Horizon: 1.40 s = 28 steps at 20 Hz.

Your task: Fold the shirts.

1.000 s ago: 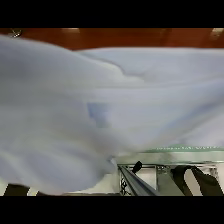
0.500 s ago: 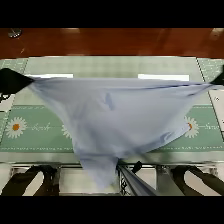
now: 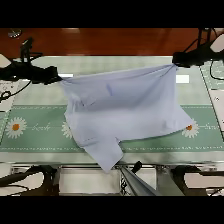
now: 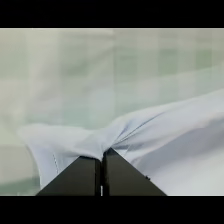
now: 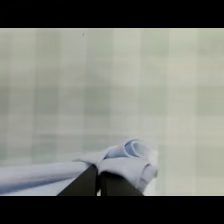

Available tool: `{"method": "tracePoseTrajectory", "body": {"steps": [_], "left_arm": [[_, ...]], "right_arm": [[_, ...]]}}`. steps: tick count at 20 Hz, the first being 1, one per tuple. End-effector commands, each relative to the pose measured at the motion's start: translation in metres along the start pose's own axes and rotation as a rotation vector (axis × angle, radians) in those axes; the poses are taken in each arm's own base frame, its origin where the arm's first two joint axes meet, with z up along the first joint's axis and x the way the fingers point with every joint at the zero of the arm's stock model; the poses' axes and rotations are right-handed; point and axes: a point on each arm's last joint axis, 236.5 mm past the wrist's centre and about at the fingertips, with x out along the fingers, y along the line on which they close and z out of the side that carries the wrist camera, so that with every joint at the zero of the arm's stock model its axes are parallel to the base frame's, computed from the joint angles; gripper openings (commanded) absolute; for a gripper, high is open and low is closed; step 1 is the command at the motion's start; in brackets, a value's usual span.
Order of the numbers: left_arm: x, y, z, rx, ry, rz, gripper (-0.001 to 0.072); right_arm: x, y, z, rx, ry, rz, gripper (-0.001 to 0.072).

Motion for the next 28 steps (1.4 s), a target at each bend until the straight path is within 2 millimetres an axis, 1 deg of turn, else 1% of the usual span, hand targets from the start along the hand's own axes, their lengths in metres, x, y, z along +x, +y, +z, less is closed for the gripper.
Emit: {"method": "tracePoseTrajectory", "body": {"steps": [1, 3, 5, 6, 7, 8, 9, 10, 11, 12, 13, 14, 15, 16, 17, 18, 19, 20, 22, 23, 24, 26, 28], "left_arm": [[0.044, 0.005, 0.023, -0.001, -0.05, 0.007, 0.0025], [0.067, 0.001, 0.012, 0.004, -0.009, 0.003, 0.0025], [0.088, -0.001, -0.008, 0.004, 0.066, -0.004, 0.0025], [0.094, -0.001, -0.02, 0.0, 0.113, -0.01, 0.0025], [0.096, -0.001, -0.029, -0.003, 0.153, -0.016, 0.0034], [0.09, 0.002, -0.033, -0.005, 0.186, -0.02, 0.0166], [0.077, 0.003, -0.031, -0.025, 0.214, -0.03, 0.0329], [0.06, 0.003, -0.027, -0.038, 0.246, -0.044, 0.0369], [0.038, 0.004, -0.023, -0.043, 0.279, -0.058, 0.0374], [0.013, 0.003, -0.021, -0.069, 0.314, -0.068, 0.0377], [-0.011, 0.002, -0.021, -0.09, 0.34, -0.071, 0.0384], [-0.033, 0.002, -0.023, -0.088, 0.35, -0.071, 0.0443], [-0.051, 0.007, -0.029, -0.079, 0.361, -0.039, 0.0553], [-0.065, 0.02, -0.04, -0.068, 0.377, 0.029, 0.0606], [-0.075, 0.032, -0.053, -0.061, 0.387, 0.096, 0.0628], [-0.08, 0.038, -0.069, -0.065, 0.394, 0.133, 0.0663], [-0.078, 0.038, -0.089, -0.082, 0.403, 0.129, 0.0663], [-0.073, 0.033, -0.119, -0.106, 0.438, 0.098, 0.0663], [-0.059, 0.013, -0.181, -0.153, 0.496, -0.021, 0.0663], [-0.053, 0.006, -0.208, -0.157, 0.51, -0.066, 0.0663], [-0.05, 0.004, -0.233, -0.176, 0.522, -0.088, 0.0663], [-0.044, 0.0, -0.272, -0.225, 0.543, -0.113, 0.0663], [-0.037, -0.009, -0.299, -0.271, 0.558, -0.165, 0.0663]], "right_arm": [[0.046, -0.005, 0.02, 0.042, -0.11, 0.0, 0.002], [0.069, -0.008, 0.0, 0.05, -0.046, -0.002, 0.0021], [0.084, -0.01, -0.024, 0.053, 0.044, -0.003, 0.0021], [0.087, -0.011, -0.036, 0.054, 0.087, -0.004, 0.0021], [0.086, -0.012, -0.044, 0.047, 0.121, -0.008, 0.0024], [0.079, -0.01, -0.047, 0.028, 0.149, -0.004, 0.0073], [0.067, -0.011, -0.045, -0.024, 0.17, -0.002, 0.0168], [0.051, -0.011, -0.04, -0.077, 0.178, 0.001, 0.0247], [0.03, -0.015, -0.035, -0.136, 0.19, -0.01, 0.0347], [0.005, -0.022, -0.031, -0.176, 0.21, -0.041, 0.0419], [-0.019, -0.03, -0.024, -0.162, 0.198, -0.061, 0.0435], [-0.044, -0.04, -0.019, -0.147, 0.181, -0.085, 0.0437], [-0.067, -0.056, -0.023, -0.146, 0.198, -0.132, 0.046], [-0.087, -0.075, -0.032, -0.125, 0.234, -0.182, 0.0485], [-0.105, -0.091, -0.044, -0.061, 0.268, -0.206, 0.049], [-0.118, -0.103, -0.062, -0.012, 0.312, -0.211, 0.049], [-0.126, -0.113, -0.079, 0.036, 0.344, -0.206, 0.0489], [-0.13, -0.117, -0.099, 0.09, 0.366, -0.183, 0.049], [-0.13, -0.118, -0.135, 0.166, 0.386, -0.124, 0.0489], [-0.128, -0.118, -0.153, 0.205, 0.384, -0.098, 0.0489], [-0.128, -0.119, -0.164, 0.232, 0.378, -0.087, 0.0489], [-0.126, -0.122, -0.181, 0.283, 0.358, -0.079, 0.0489], [-0.125, -0.124, -0.187, 0.312, 0.35, -0.072, 0.0489]]}}
